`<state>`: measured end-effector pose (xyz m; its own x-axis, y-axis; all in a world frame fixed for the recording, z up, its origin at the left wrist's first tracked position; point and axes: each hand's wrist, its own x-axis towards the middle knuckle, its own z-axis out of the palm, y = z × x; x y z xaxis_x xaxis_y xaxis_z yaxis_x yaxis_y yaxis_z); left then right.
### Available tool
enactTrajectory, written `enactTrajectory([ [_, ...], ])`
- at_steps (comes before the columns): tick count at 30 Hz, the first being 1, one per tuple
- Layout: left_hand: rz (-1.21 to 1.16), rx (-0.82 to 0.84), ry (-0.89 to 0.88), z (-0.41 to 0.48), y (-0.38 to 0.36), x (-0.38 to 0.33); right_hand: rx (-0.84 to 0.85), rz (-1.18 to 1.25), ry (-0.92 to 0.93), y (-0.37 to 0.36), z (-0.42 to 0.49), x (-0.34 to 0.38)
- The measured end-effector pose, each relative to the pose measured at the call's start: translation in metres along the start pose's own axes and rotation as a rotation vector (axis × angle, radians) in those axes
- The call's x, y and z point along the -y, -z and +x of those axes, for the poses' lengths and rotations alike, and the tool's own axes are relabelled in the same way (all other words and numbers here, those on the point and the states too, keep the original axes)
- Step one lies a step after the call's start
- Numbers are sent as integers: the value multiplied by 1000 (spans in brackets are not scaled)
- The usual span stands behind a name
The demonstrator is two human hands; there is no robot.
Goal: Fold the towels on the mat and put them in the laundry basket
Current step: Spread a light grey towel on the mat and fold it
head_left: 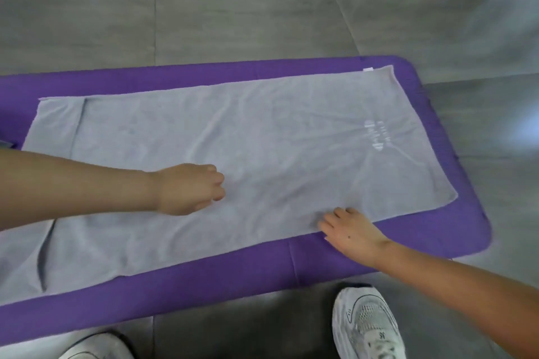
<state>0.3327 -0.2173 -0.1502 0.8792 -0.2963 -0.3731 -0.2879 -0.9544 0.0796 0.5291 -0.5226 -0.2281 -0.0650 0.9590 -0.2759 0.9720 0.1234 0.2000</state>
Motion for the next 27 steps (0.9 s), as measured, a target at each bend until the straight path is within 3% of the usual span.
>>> enactTrajectory([
  [2,-106,-28,-5,26,-5,-18,-54,7,-20,-11,-7,-3],
  [5,-223,125,11,65,-13,-65,-122,32,27,-28,-16,-8],
  [8,-174,286,93,102,-22,-105,-136,42,93,-42,-16,-17],
  [13,-152,67,182,135,-48,-131,-235,119,71,-47,-17,-36],
  [17,-72,64,153,143,-54,-135,-289,95,92,-54,-20,-38],
  [23,-77,33,112,150,-51,-142,-193,131,132,-60,-28,-35],
  [25,-167,45,160,158,-51,-138,-279,198,66,-57,-35,-38],
  [27,-197,-80,195,175,-38,-130,-449,200,-173,-56,-43,-55],
])
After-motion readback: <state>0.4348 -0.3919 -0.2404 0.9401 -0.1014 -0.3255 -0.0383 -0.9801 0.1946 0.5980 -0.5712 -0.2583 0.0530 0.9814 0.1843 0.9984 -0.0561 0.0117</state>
